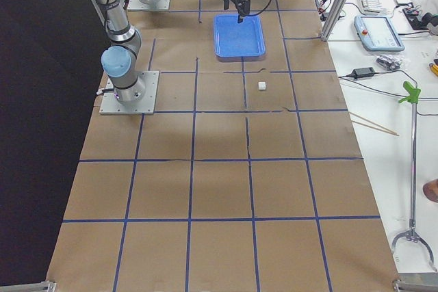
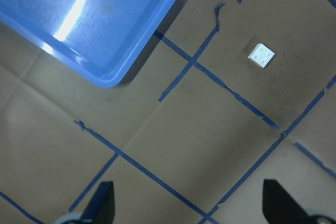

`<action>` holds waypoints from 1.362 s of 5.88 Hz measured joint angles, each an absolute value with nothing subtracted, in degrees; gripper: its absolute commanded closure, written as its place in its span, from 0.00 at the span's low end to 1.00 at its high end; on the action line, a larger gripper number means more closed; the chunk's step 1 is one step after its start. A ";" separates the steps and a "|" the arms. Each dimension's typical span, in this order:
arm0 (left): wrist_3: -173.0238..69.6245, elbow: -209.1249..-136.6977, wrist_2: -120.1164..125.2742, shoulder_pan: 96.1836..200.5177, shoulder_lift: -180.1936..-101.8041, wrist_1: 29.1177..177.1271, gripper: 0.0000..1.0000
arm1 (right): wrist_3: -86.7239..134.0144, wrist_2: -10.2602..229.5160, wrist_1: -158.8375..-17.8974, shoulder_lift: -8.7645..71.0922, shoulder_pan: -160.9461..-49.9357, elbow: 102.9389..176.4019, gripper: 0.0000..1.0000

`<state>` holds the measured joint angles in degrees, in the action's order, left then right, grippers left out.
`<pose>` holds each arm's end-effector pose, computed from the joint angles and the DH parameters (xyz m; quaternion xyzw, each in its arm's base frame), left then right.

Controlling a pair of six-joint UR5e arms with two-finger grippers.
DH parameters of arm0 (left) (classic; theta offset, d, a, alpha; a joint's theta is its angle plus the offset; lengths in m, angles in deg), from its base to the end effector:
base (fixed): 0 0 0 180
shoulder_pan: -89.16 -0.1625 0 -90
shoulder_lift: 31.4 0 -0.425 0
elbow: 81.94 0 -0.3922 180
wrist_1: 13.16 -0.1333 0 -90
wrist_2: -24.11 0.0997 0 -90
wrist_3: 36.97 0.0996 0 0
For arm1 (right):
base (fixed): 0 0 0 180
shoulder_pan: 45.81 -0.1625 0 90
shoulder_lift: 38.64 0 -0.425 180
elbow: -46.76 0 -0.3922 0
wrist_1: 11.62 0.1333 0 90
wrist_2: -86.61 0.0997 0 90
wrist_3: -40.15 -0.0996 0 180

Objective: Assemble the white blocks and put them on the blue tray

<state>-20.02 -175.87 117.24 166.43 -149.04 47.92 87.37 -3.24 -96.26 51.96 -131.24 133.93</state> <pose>0.0133 -0.6391 0.2297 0.0374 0.9987 0.0293 0.0205 0.0946 -0.4924 0.5080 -0.3636 0.9314 0.0146 0.0085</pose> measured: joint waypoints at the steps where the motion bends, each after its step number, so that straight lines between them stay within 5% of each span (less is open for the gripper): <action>1: -19.57 -176.76 117.10 165.90 -150.71 44.92 0.07 | 104.38 -2.89 -96.29 51.75 -127.74 133.94 0.00; 2: -19.07 -177.48 117.06 165.64 -151.62 43.54 0.08 | 121.38 -2.38 -96.39 50.90 -124.12 133.86 0.00; 3: -18.71 -178.39 117.06 165.53 -152.28 41.89 0.22 | 136.33 -0.59 -97.37 48.84 -121.22 133.68 0.00; 4: -18.57 -178.98 117.03 165.48 -152.83 40.34 0.62 | 145.89 2.54 -99.20 46.46 -119.56 133.60 0.00; 6: -18.42 -179.06 117.01 165.39 -153.15 39.63 0.97 | 156.10 11.70 -104.43 40.56 -117.92 133.89 0.00; 8: -15.08 -178.41 117.20 165.42 -152.46 39.55 1.00 | 158.83 17.87 -107.69 33.45 -114.45 134.08 0.00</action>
